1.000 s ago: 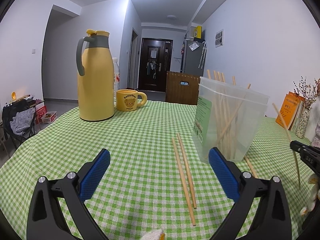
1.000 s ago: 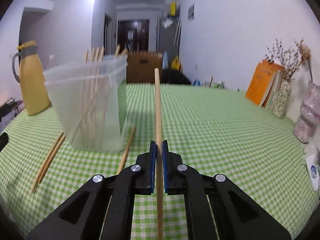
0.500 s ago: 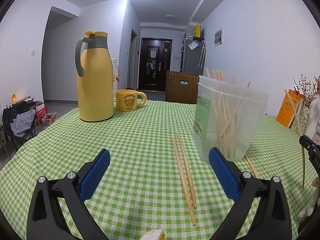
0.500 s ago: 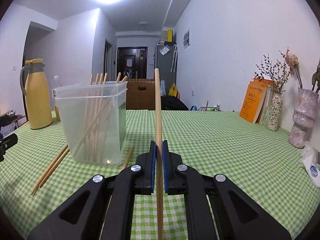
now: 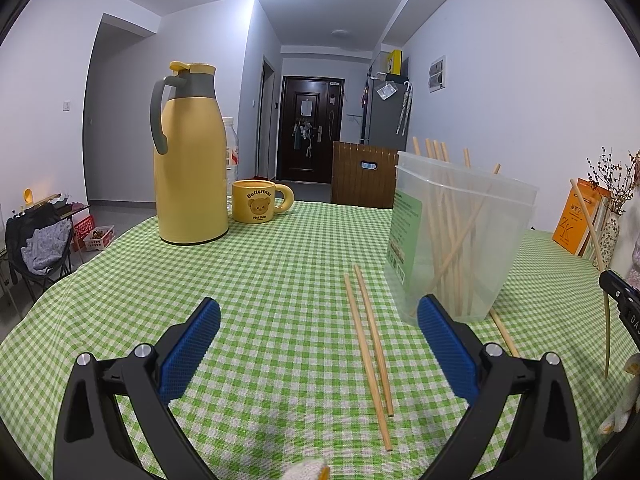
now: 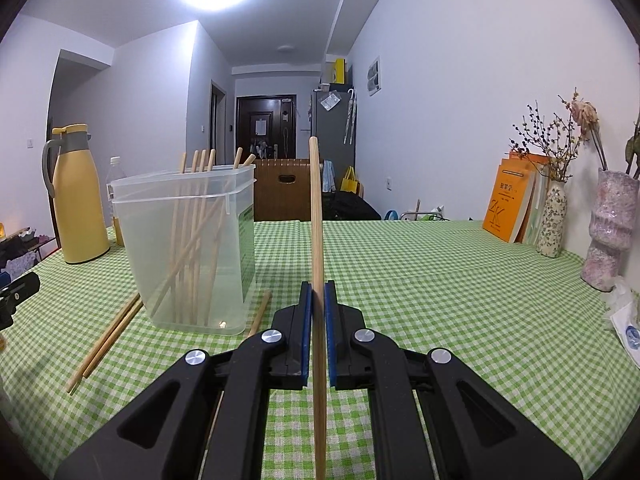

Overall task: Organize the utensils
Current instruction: 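Lower the left tool onto a bamboo chopstick while the right tool holds its chopstick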

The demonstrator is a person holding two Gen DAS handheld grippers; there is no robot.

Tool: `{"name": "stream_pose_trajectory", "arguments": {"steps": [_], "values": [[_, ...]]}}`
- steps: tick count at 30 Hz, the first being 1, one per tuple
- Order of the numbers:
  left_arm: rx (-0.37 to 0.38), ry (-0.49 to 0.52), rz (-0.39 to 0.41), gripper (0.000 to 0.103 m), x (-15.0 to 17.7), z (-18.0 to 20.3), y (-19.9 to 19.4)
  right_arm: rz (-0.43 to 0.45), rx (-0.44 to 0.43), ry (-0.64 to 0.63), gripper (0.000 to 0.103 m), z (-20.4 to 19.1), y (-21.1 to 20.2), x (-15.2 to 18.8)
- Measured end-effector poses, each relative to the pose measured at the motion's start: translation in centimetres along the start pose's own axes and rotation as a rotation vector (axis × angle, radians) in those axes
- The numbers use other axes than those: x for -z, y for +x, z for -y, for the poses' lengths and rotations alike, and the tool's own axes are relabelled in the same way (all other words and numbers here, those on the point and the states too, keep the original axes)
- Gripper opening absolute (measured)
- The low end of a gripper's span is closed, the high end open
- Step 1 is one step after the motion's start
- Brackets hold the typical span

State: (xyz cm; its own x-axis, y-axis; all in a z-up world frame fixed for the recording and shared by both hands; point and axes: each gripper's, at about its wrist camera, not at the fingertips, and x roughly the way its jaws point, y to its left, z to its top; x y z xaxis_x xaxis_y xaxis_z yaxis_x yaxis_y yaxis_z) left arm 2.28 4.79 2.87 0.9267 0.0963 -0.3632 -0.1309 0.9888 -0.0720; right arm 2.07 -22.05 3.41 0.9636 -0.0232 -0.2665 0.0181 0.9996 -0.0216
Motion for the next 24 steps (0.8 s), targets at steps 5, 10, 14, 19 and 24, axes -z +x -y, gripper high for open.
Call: {"name": "stream_pose_trajectory", "arguments": {"steps": [5, 10, 14, 19, 24], "values": [[-0.002, -0.014, -0.009, 0.096, 0.0, -0.2, 0.1, 0.001, -0.003, 0.000, 0.006, -0.2, -0.1, 0.0], [-0.002, -0.028, -0.002, 0.096, -0.7, -0.5, -0.5, 0.002, -0.007, 0.001, 0.006, -0.3, -0.1, 0.0], [0.000, -0.029, -0.002, 0.096, -1.8, -0.3, -1.2, 0.004, -0.011, -0.001, 0.006, -0.3, -0.1, 0.0], [0.016, -0.012, -0.059, 0.096, -3.1, 0.0, -0.8, 0.005, -0.016, -0.001, 0.006, -0.3, -0.2, 0.0], [0.006, 0.052, -0.123, 0.096, -4.2, 1.0, 0.7, 0.005, -0.020, 0.001, 0.006, -0.2, -0.2, 0.0]]}}
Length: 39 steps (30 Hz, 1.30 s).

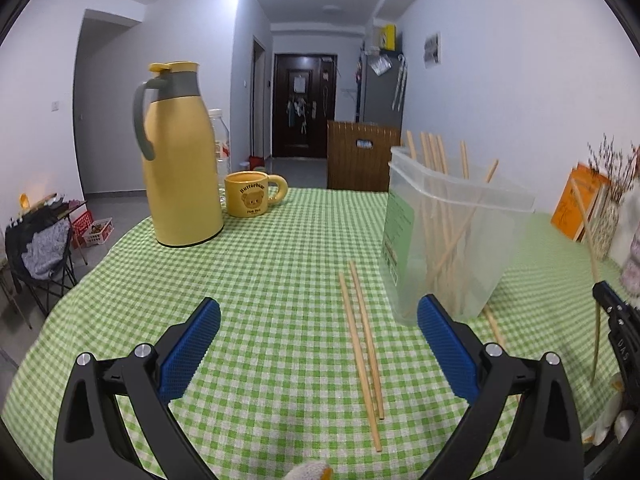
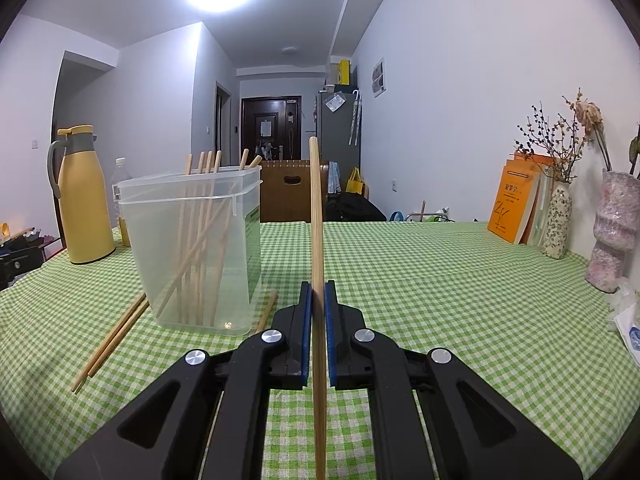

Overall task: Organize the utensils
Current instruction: 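Lower the left tool onto a bamboo chopstick while the right tool holds its chopstick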

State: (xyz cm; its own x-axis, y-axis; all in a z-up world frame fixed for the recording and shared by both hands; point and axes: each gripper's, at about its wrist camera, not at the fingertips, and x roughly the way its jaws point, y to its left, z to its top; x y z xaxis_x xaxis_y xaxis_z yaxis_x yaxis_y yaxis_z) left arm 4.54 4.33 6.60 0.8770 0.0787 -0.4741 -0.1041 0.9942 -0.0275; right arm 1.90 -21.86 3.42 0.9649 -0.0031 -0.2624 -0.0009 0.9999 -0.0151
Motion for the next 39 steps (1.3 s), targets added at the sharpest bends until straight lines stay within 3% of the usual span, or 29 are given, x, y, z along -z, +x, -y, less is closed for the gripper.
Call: {"name": "stream_pose_trajectory", "arguments": {"steps": [8, 16, 24, 39], "values": [[0.028, 0.025, -0.236, 0.095, -1.7, 0.5, 4.9, -0.003, -0.003, 0.001, 0.006, 0.1, -0.1, 0.0], [0.001, 0.038, -0.474, 0.069, -1.0, 1.0, 11.6, -0.005, -0.008, 0.001, 0.006, 0.0, 0.0, 0.0], [-0.035, 0.070, -0.573, 0.046, -0.2, 2.5, 15.2, -0.005, -0.016, 0.002, 0.007, 0.0, 0.1, 0.0], [-0.040, 0.086, -0.636, 0.028, 0.4, 3.4, 17.4, -0.005, -0.031, 0.001, 0.007, -0.2, 0.1, 0.0]]}}
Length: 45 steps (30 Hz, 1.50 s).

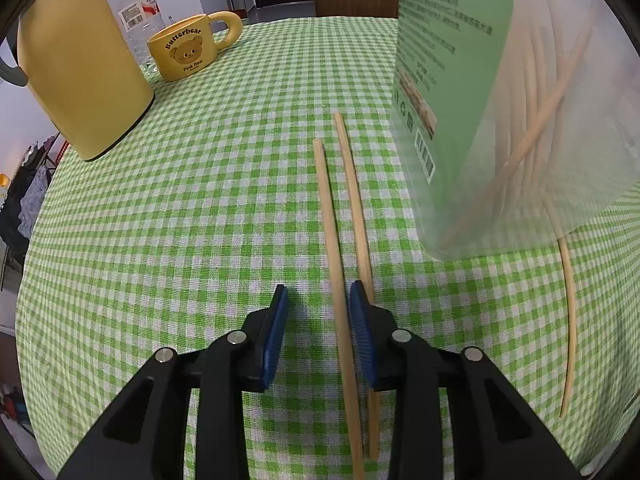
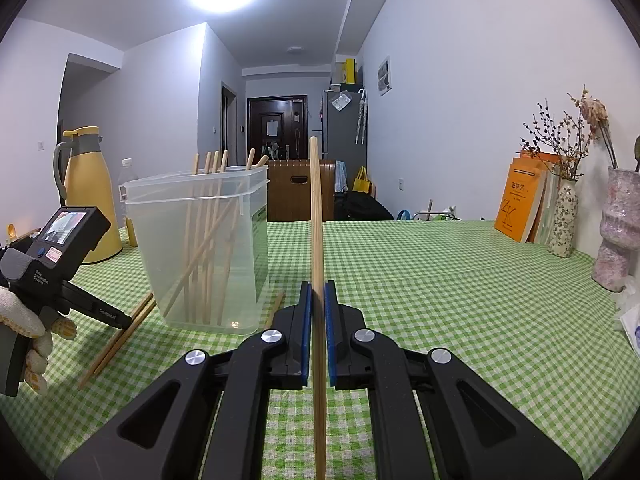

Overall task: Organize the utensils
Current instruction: 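Lower the left tool onto a bamboo chopstick while the right tool holds its chopstick, then close the left tool and lift its chopstick upright while the right tool holds its chopstick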

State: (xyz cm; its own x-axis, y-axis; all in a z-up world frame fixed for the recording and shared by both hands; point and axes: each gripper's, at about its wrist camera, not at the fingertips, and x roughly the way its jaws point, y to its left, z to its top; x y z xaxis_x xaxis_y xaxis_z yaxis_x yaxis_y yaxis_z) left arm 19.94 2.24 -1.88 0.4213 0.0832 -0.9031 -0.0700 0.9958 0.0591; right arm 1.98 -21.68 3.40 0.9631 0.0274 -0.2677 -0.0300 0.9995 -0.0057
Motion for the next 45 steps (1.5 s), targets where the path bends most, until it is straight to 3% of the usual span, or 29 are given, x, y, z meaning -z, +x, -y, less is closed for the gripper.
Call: {"name": "stream_pose_trajectory", "arguments": {"steps": [2, 4, 18, 25, 35, 40, 45], "values": [[0.010, -0.012, -0.007, 0.021, 0.0, 0.1, 0.0, 0.000, -0.002, 0.000, 0.007, 0.0, 0.0, 0.0], [0.009, -0.011, -0.004, 0.004, -0.1, 0.0, 0.0, 0.000, -0.002, 0.000, 0.006, 0.0, 0.0, 0.0], [0.053, -0.072, 0.052, 0.004, 1.0, -2.6, -0.8, 0.002, -0.002, 0.001, 0.007, 0.0, 0.0, 0.0], [0.064, -0.107, 0.202, 0.004, 2.3, -3.4, -5.0, 0.001, -0.001, 0.002, 0.007, 0.0, 0.0, 0.1], [0.090, -0.133, 0.552, 0.004, 5.5, -4.0, -14.0, 0.002, 0.000, -0.001, 0.006, 0.1, -0.1, 0.0], [0.091, -0.131, 0.642, 0.004, 7.1, -3.3, -17.1, 0.003, -0.001, -0.001, 0.007, 0.1, -0.1, 0.0], [0.095, -0.123, 0.664, 0.004, 8.0, -2.6, -18.1, 0.003, 0.000, -0.002, 0.007, 0.1, -0.1, 0.0]]}}
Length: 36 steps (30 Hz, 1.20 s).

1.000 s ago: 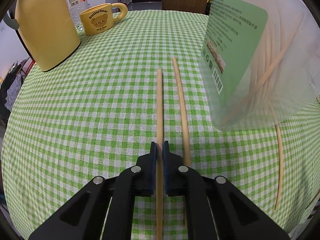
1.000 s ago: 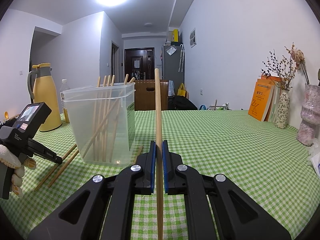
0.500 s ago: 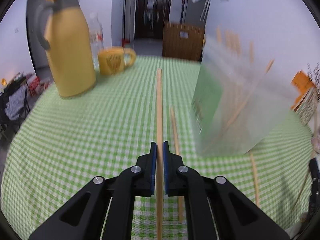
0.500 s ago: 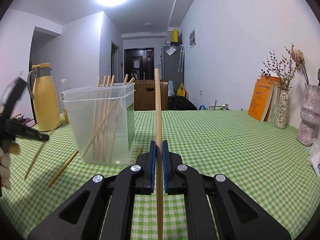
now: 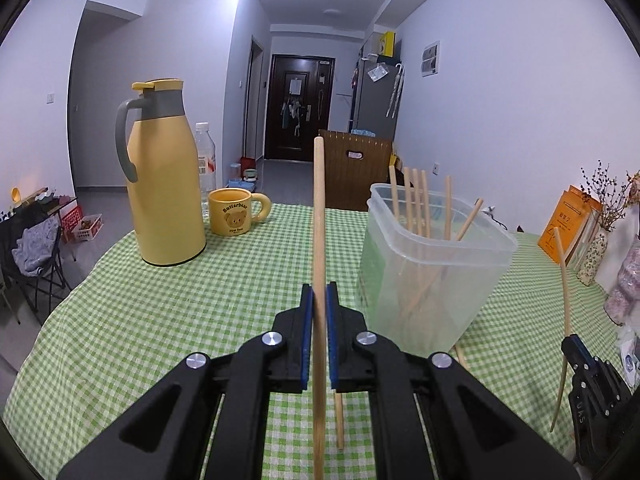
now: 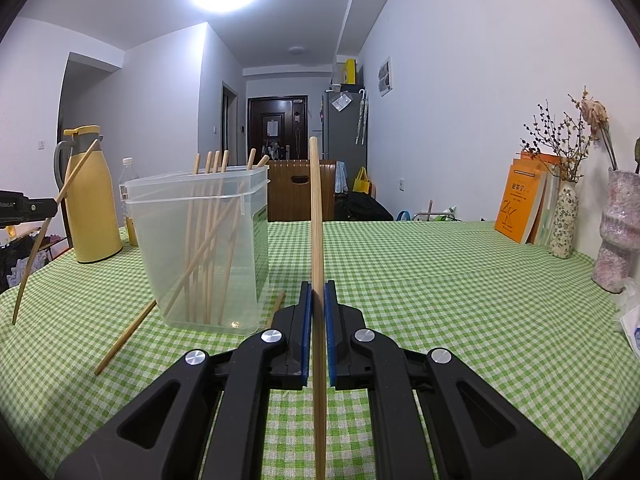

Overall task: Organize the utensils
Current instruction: 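Close the left tool and lift its chopstick upright while the right tool holds its chopstick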

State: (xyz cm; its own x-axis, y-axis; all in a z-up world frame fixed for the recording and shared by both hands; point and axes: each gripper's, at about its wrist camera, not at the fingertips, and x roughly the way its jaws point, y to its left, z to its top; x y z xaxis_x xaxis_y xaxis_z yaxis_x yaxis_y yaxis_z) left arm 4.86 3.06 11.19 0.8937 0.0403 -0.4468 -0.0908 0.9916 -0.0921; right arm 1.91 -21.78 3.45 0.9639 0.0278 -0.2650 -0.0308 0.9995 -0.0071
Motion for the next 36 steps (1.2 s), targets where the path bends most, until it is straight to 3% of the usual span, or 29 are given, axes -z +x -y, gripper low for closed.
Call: {"name": "stream_pose_trajectory", "arguments": {"steps": [36], "values": [[0.025, 0.017, 0.087, 0.004, -0.1, 1.3, -2.2, 0.041, 0.009, -0.011, 0.007, -0.2, -0.9, -0.2]]}}
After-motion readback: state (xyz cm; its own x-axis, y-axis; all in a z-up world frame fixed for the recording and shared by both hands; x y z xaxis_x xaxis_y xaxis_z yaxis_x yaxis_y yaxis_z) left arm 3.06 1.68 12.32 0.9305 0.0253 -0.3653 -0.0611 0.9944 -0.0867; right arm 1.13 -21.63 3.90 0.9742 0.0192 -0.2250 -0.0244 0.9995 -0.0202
